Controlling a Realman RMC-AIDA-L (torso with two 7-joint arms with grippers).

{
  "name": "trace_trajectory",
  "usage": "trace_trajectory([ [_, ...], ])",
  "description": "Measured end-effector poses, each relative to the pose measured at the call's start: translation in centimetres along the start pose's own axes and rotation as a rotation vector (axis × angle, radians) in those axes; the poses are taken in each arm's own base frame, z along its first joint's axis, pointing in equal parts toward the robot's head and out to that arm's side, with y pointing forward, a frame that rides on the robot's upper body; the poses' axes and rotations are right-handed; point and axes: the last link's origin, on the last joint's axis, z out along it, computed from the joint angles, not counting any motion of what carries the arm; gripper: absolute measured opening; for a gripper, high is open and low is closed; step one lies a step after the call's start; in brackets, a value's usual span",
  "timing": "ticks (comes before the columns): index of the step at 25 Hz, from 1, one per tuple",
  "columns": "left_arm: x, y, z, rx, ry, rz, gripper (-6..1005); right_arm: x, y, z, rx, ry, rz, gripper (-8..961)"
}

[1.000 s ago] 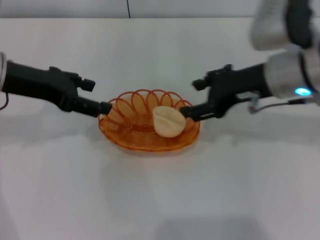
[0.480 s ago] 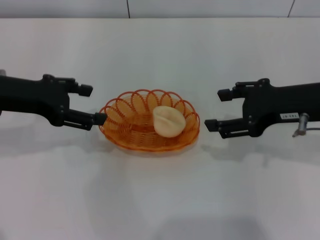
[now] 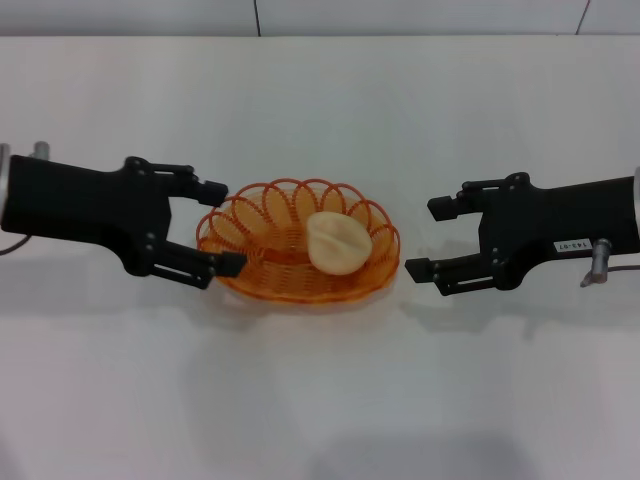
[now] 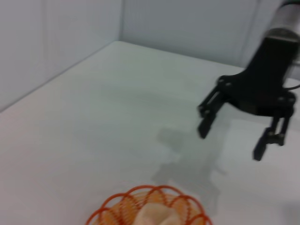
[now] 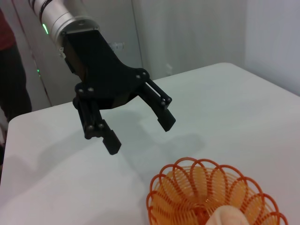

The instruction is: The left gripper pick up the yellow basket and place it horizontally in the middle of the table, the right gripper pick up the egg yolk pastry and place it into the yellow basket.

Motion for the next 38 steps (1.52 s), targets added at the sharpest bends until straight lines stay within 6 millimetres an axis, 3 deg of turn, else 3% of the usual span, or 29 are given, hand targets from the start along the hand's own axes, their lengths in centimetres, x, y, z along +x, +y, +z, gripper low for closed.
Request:
trace_trajectory([
  [38, 0.23, -0.08, -0.54, -0.002, -0.002, 0.013, 888, -0.12, 0.26, -0.02, -0.027, 0.009, -0.019, 775],
])
